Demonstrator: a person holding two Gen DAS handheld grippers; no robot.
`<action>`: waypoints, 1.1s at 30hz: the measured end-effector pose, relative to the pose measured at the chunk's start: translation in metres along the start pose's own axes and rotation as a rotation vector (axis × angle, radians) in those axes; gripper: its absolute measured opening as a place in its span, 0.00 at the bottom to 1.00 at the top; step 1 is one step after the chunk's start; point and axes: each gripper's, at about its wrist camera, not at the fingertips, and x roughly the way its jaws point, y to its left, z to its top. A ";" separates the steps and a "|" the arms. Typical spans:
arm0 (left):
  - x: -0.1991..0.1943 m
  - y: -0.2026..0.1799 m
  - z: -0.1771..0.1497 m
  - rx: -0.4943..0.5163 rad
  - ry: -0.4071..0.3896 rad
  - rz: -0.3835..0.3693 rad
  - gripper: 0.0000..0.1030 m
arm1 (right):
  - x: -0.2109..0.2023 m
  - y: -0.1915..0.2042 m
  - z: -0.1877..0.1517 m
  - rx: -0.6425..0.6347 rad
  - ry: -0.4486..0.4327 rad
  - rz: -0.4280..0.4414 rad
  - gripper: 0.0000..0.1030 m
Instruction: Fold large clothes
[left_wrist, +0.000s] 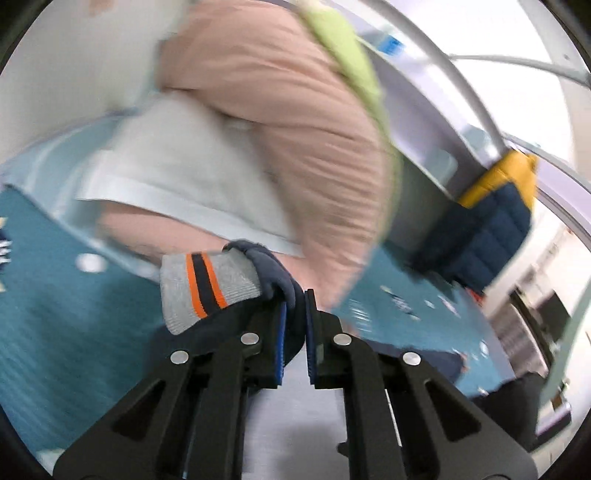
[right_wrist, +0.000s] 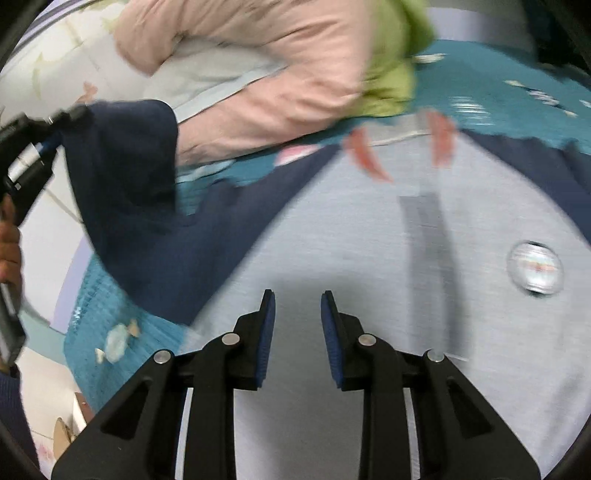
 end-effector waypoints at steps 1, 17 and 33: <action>0.010 -0.018 -0.005 0.003 0.018 -0.030 0.08 | -0.014 -0.015 -0.003 0.012 -0.006 -0.034 0.25; 0.214 -0.183 -0.149 0.034 0.434 -0.079 0.13 | -0.109 -0.198 -0.105 0.332 0.160 -0.179 0.23; 0.091 -0.121 -0.136 0.130 0.348 0.018 0.84 | -0.099 -0.199 -0.098 0.348 0.215 -0.206 0.22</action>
